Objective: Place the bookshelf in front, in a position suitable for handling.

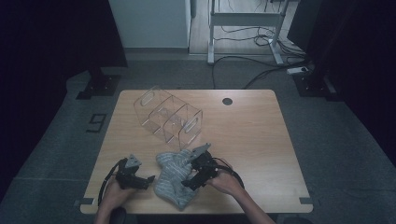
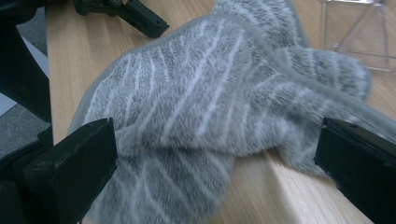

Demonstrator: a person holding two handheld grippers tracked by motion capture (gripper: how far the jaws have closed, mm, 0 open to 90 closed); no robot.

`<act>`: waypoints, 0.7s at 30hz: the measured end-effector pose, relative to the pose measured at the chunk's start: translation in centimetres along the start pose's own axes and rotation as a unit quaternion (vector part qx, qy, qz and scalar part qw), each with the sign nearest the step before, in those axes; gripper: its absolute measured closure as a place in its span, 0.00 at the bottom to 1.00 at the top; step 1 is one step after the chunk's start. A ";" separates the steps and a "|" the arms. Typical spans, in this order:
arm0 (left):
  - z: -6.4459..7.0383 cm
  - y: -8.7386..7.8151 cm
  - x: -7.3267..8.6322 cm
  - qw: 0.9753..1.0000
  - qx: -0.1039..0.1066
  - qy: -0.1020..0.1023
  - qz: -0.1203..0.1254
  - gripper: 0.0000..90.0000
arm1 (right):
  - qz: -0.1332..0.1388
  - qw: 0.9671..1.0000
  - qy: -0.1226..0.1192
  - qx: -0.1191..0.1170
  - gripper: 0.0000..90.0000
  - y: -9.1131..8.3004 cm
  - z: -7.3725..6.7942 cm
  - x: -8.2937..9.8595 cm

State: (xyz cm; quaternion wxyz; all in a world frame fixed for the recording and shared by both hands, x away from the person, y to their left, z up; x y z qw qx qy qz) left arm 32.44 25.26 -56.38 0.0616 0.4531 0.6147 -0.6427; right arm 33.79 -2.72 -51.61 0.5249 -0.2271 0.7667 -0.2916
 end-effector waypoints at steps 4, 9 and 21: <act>0.0 0.0 0.0 1.000 0.000 0.000 0.000 0.00 | -0.004 1.000 0.003 -0.007 0.00 1.2 0.1 -0.3; 0.0 0.0 0.0 1.000 0.000 0.000 0.000 0.00 | -0.022 1.000 0.002 -0.009 0.00 3.0 0.3 -0.2; 0.0 0.0 0.0 1.000 0.000 0.000 0.000 0.00 | -0.063 0.998 -0.013 0.018 0.00 5.0 0.6 0.5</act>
Point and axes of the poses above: each handheld gripper's, and its own axes: y roughly forward along the jaws, x roughly out of its underside, z roughly to its right, the point moved 2 cm from there along y, roughly forward along the jaws, and after that the axes turned 13 degrees about -x, right-handed, at the moved point
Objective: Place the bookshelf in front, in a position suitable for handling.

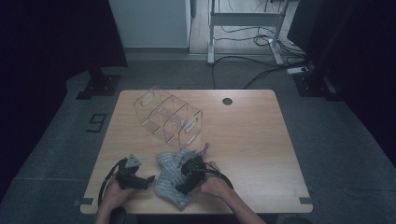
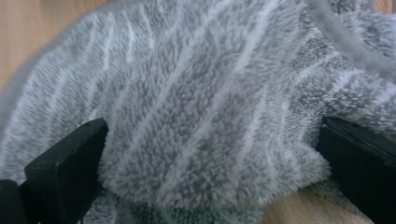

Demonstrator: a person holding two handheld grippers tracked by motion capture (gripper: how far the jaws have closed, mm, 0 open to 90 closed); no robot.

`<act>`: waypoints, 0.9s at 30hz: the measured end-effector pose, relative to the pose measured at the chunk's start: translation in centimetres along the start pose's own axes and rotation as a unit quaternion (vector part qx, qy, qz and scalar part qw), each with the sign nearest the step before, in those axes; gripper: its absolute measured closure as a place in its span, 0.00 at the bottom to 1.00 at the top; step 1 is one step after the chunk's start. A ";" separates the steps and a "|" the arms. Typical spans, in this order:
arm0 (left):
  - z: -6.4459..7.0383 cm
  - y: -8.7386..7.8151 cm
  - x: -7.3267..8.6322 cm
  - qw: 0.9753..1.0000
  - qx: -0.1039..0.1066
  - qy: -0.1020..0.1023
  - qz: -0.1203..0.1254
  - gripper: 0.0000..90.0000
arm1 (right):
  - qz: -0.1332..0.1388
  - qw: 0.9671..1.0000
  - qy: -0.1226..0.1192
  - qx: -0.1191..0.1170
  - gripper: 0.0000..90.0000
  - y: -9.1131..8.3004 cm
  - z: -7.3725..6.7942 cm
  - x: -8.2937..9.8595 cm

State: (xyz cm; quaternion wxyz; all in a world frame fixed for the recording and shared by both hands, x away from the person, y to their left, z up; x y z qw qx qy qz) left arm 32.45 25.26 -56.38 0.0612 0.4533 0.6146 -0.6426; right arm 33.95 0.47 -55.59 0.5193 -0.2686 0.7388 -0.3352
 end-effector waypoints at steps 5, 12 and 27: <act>0.0 0.0 0.0 1.000 0.000 0.000 0.000 0.00 | 0.007 1.000 -0.007 0.006 0.21 -0.4 -0.3 0.1; 0.0 0.0 0.0 1.000 0.000 0.000 0.000 0.00 | 0.013 1.000 0.019 -0.004 0.55 -1.3 -0.3 0.1; 0.0 0.0 0.0 1.000 0.000 0.000 0.000 0.00 | 0.033 0.999 0.025 -0.005 0.63 -3.1 -1.0 -0.6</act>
Point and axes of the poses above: each handheld gripper's, and its own axes: y roughly forward along the jaws, x roughly out of its underside, z roughly to its right, the point moved 2 cm from there along y, roughly forward along the jaws, and after that the axes turned 13 degrees about -x, right-handed, at the moved point
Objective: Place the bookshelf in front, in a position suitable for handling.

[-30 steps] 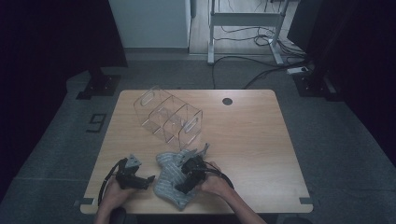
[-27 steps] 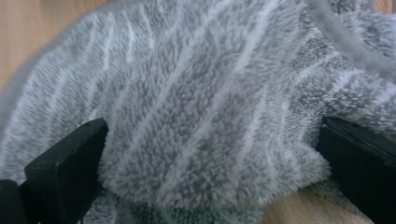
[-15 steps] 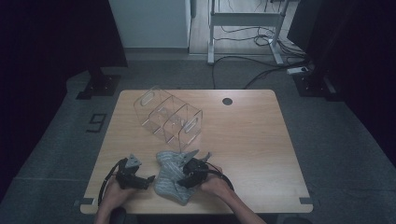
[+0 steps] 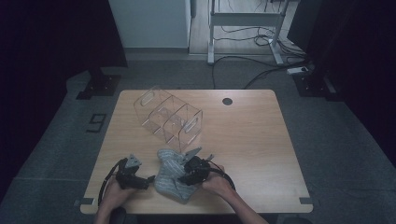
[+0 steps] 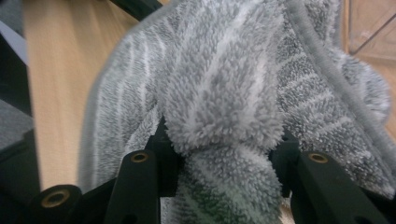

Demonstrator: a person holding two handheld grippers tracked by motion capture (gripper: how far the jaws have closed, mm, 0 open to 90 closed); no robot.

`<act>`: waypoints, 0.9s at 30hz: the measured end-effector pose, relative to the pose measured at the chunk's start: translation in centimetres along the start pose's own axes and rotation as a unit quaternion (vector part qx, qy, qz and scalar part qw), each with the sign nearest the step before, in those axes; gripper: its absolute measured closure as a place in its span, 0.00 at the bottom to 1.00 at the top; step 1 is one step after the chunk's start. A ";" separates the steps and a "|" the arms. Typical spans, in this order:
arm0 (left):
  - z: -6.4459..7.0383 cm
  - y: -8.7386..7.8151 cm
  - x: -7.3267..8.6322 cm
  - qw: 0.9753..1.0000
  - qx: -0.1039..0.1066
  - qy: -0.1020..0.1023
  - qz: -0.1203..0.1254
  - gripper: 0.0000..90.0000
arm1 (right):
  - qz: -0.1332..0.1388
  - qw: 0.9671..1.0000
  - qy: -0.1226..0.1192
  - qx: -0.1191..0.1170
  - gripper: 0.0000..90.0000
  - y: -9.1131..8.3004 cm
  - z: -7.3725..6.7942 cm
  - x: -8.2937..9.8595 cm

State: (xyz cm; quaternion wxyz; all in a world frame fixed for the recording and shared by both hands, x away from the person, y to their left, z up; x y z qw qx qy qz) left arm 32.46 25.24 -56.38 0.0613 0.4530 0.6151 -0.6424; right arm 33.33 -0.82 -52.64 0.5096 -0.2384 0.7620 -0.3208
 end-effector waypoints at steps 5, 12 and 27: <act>0.0 0.0 0.0 1.000 0.000 0.000 0.000 0.00 | 0.012 1.000 -0.008 -0.003 0.63 -1.4 -0.6 -0.8; 0.0 0.0 0.0 1.000 -0.001 -0.001 0.000 0.00 | 0.024 0.999 -0.019 -0.010 0.63 -2.9 -1.4 -1.9; 0.0 0.0 0.0 1.000 -0.001 -0.001 0.001 0.00 | 0.029 0.999 -0.020 -0.003 0.63 -5.5 -2.1 -1.3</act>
Point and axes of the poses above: each handheld gripper's, and its own axes: y roughly forward along the jaws, x roughly out of its underside, z roughly to its right, the point moved 2 cm from there along y, roughly forward along the jaws, and after that the axes turned 13 degrees about -x, right-handed, at the moved point
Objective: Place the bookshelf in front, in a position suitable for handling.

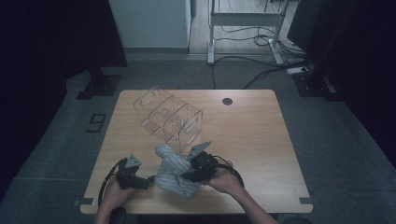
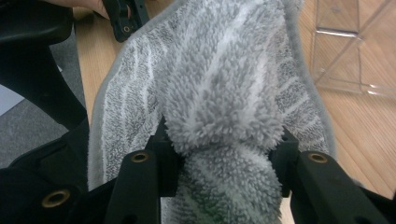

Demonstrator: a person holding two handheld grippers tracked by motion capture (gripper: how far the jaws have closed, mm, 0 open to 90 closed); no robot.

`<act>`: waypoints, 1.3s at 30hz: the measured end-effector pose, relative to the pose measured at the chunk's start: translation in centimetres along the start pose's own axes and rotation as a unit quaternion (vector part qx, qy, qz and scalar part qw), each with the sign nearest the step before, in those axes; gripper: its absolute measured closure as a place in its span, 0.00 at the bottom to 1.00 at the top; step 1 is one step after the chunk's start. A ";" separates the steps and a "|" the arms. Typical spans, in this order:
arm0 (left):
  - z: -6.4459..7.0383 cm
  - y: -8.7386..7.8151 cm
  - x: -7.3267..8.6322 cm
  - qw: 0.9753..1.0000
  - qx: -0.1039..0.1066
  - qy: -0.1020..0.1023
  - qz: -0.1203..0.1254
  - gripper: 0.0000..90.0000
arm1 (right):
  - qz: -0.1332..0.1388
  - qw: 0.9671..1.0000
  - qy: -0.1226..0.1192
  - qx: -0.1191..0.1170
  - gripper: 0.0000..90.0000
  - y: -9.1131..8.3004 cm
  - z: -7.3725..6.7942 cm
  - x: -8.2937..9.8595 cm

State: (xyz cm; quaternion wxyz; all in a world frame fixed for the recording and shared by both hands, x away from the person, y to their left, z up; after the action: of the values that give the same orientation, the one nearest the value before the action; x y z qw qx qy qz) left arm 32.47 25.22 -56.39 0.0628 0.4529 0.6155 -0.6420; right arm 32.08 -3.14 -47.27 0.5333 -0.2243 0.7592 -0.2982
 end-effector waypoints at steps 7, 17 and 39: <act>0.0 0.0 0.0 1.000 0.000 0.000 0.000 0.00 | 0.009 1.000 0.010 0.012 0.63 -1.8 0.2 1.3; 0.0 0.0 0.0 1.000 0.001 0.000 0.000 0.00 | 0.020 0.999 0.027 0.036 0.63 -4.4 0.8 2.8; 0.0 0.0 0.0 1.000 0.001 0.000 -0.001 0.00 | 0.040 0.989 0.083 0.113 0.63 -10.9 2.9 7.2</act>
State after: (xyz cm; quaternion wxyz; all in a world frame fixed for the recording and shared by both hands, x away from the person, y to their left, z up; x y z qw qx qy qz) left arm 32.49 25.20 -56.38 0.0623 0.4523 0.6154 -0.6426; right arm 32.72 -16.36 -45.31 0.5015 -0.1067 0.7707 -0.3783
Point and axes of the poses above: each handheld gripper's, and its own axes: y roughly forward along the jaws, x roughly out of its underside, z roughly to its right, the point moved 2 cm from there along y, roughly forward along the jaws, and after that the axes turned 13 degrees about -x, right-handed, at the moved point
